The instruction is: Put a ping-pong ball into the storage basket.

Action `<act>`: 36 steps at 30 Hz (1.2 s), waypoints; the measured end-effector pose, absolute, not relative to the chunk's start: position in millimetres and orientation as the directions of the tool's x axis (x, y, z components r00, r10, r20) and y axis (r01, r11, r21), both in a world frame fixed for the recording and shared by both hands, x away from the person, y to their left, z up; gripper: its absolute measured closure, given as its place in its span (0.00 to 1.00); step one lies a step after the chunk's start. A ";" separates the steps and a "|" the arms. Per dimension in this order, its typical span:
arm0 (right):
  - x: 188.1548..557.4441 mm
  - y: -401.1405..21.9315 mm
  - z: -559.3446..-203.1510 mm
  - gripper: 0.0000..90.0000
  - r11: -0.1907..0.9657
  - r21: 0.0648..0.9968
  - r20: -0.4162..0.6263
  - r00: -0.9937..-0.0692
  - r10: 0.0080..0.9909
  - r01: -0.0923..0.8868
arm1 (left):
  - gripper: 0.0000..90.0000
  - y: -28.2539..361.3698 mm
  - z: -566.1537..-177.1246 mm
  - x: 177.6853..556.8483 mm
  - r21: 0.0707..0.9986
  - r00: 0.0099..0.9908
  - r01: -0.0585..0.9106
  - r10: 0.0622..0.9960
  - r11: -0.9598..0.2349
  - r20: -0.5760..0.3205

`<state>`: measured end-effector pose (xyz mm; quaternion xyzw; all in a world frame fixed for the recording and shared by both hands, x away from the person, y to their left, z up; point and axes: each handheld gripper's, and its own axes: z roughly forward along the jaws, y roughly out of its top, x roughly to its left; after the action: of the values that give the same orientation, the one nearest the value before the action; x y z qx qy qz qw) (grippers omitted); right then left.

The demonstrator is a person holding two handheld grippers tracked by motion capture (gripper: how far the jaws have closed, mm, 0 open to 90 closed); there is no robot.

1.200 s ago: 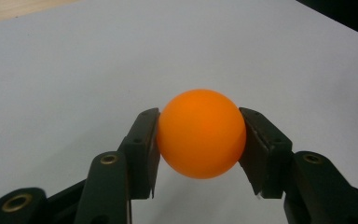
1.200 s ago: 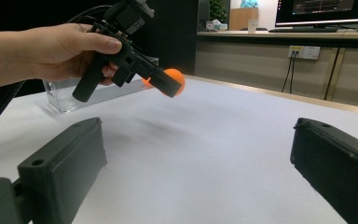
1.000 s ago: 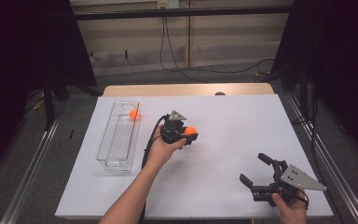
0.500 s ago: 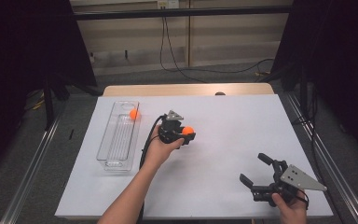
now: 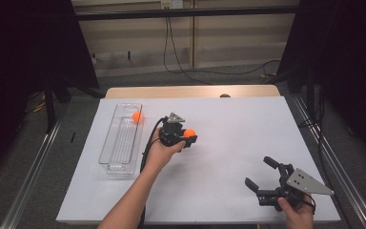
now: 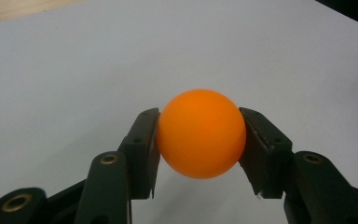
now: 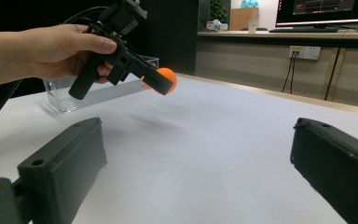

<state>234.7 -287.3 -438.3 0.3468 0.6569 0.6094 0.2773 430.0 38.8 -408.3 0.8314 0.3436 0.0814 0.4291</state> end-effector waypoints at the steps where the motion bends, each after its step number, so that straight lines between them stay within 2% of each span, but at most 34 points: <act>1: 234.7 -287.3 -438.3 0.03 0.017 0.993 0.059 -0.606 0.794 0.118 | 0.57 39.2 -408.0 430.0 0.767 0.752 0.502 0.641 -0.400 -0.158; 17: 234.6 -287.2 -438.3 0.03 0.018 0.993 0.057 -0.608 0.792 0.117 | 0.57 45.3 -406.8 431.0 0.764 0.751 0.501 0.644 -0.407 -0.149; 36: 234.8 -286.9 -438.6 0.03 0.021 0.993 0.054 -0.608 0.792 0.115 | 0.57 52.0 -404.3 428.2 0.792 0.739 0.493 0.654 -0.361 -0.161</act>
<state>234.8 -286.9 -438.6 0.3447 0.6580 0.6090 0.2781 428.2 52.0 -404.3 0.8200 0.3496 0.0909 0.4439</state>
